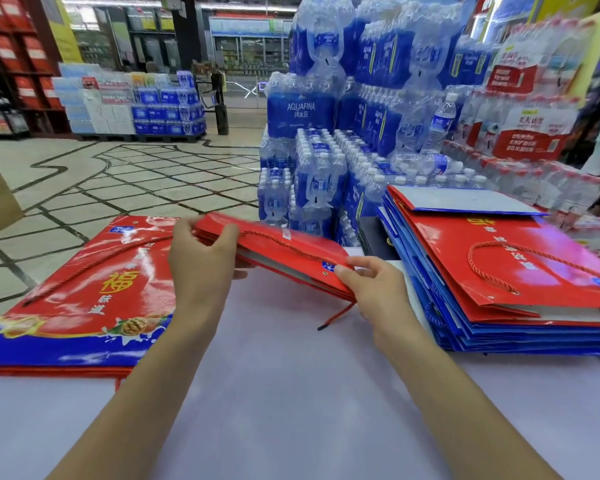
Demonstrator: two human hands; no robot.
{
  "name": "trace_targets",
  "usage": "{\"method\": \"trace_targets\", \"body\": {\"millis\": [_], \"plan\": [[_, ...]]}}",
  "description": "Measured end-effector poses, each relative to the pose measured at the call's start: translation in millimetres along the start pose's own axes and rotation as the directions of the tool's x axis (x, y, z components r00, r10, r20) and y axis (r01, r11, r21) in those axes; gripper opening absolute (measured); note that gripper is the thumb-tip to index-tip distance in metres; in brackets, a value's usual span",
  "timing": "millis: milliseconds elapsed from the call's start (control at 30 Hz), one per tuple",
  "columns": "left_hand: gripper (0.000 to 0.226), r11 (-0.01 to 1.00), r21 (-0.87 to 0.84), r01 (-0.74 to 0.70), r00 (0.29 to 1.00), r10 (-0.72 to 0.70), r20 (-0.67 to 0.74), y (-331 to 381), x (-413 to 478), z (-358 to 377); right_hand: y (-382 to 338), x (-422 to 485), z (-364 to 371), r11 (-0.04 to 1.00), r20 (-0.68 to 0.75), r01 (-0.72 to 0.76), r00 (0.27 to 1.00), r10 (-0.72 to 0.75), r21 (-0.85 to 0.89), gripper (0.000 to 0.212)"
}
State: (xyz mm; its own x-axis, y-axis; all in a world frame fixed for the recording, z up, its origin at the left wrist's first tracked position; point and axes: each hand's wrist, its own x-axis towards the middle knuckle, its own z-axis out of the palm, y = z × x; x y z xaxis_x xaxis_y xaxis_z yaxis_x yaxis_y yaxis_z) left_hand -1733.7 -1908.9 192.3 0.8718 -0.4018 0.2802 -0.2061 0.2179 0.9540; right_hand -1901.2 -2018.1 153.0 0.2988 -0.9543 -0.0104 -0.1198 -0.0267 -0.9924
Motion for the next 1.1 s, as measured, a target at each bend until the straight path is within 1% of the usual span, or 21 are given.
{"method": "trace_targets", "body": {"millis": [67,100,133,167,200,233,267,300,367,433,533,600,633,667,733,767,800,833,900,967,1100], "plan": [[0.025,0.984,0.164,0.074,0.997,-0.078,0.023,-5.0,9.2,-5.8,2.5,2.5,-5.3,0.994,-0.032,0.019,0.999,-0.023,-0.105,0.026],[0.028,0.941,0.329,0.078,0.994,-0.098,0.045,-8.6,13.5,-10.0,4.1,3.1,-6.8,0.981,-0.038,0.036,0.998,-0.044,-0.188,0.024],[0.030,0.837,0.545,0.052,0.991,-0.111,0.076,-11.4,15.7,-14.4,5.0,2.3,-7.8,0.952,-0.036,0.060,0.997,-0.074,-0.301,0.020],[0.031,0.669,0.743,-0.003,0.986,-0.121,0.113,-14.5,15.8,-17.7,6.5,1.6,-7.9,0.904,-0.026,0.087,0.994,-0.107,-0.419,0.018],[0.031,0.482,0.873,-0.076,0.980,-0.126,0.154,-17.7,13.5,-18.9,8.3,0.7,-7.3,0.848,-0.011,0.112,0.991,-0.137,-0.518,0.017],[0.030,0.332,0.933,-0.141,0.971,-0.139,0.196,-20.2,9.7,-18.1,10.4,-0.4,-6.8,0.797,0.004,0.126,0.988,-0.154,-0.591,0.018],[0.029,0.234,0.953,-0.193,0.960,-0.155,0.232,-23.2,6.1,-16.4,12.1,-1.8,-6.7,0.754,0.020,0.135,0.987,-0.160,-0.643,0.020],[0.028,0.172,0.959,-0.226,0.952,-0.172,0.255,-25.3,3.4,-14.6,13.6,-2.7,-7.0,0.714,0.039,0.145,0.986,-0.162,-0.685,0.022],[0.025,0.102,0.966,-0.240,0.948,-0.192,0.255,-23.6,0.5,-12.8,15.0,-3.9,-7.3,0.628,0.092,0.176,0.982,-0.165,-0.758,0.026],[0.024,0.048,0.967,-0.249,0.952,-0.173,0.254,-20.5,-0.4,-12.6,14.8,-5.3,-6.9,0.561,0.129,0.204,0.977,-0.170,-0.802,0.028],[0.030,-0.018,0.963,-0.268,0.957,-0.118,0.264,-17.7,-4.4,-12.6,14.8,-7.3,-6.8,0.530,0.146,0.218,0.974,-0.174,-0.820,0.030],[0.040,-0.033,0.946,-0.323,0.944,-0.082,0.320,-18.4,-6.1,-10.9,14.8,-8.4,-6.9,0.528,0.160,0.231,0.971,-0.178,-0.817,0.030],[0.042,0.002,0.921,-0.388,0.920,-0.058,0.388,-21.8,-5.3,-8.5,14.2,-9.4,-7.1,0.529,0.165,0.238,0.969,-0.183,-0.815,0.030],[0.043,0.086,0.880,-0.468,0.881,-0.039,0.472,-26.8,-4.8,-5.1,13.4,-10.6,-7.2,0.528,0.170,0.247,0.967,-0.192,-0.812,0.029],[0.040,0.303,0.739,-0.601,0.765,-0.047,0.642,-35.8,-9.3,3.9,12.5,-12.8,-6.9,0.522,0.178,0.261,0.962,-0.206,-0.812,0.025],[0.039,0.356,0.674,-0.648,0.704,-0.059,0.708,-40.0,-13.7,8.9,12.2,-13.7,-6.6,0.514,0.179,0.263,0.962,-0.207,-0.816,0.023],[0.037,0.369,0.629,-0.685,0.656,-0.064,0.752,-43.7,-18.1,13.0,11.6,-14.7,-6.2,0.503,0.177,0.262,0.961,-0.211,-0.824,0.021],[0.034,0.375,0.605,-0.703,0.633,-0.058,0.772,-47.0,-21.2,15.9,11.4,-15.5,-5.8,0.489,0.173,0.261,0.961,-0.217,-0.833,0.019],[0.026,0.419,0.595,-0.686,0.639,-0.043,0.768,-51.2,-21.5,18.1,10.8,-17.2,-4.8,0.476,0.169,0.268,0.956,-0.241,-0.837,0.015],[0.021,0.462,0.605,-0.649,0.669,-0.033,0.743,-52.0,-18.7,17.9,9.8,-19.1,-3.7,0.495,0.187,0.294,0.949,-0.255,-0.818,0.013],[0.020,0.508,0.698,-0.505,0.809,-0.002,0.587,-50.1,-11.7,12.3,7.6,-20.5,-3.7,0.557,0.264,0.340,0.940,-0.216,-0.758,0.015]]}}
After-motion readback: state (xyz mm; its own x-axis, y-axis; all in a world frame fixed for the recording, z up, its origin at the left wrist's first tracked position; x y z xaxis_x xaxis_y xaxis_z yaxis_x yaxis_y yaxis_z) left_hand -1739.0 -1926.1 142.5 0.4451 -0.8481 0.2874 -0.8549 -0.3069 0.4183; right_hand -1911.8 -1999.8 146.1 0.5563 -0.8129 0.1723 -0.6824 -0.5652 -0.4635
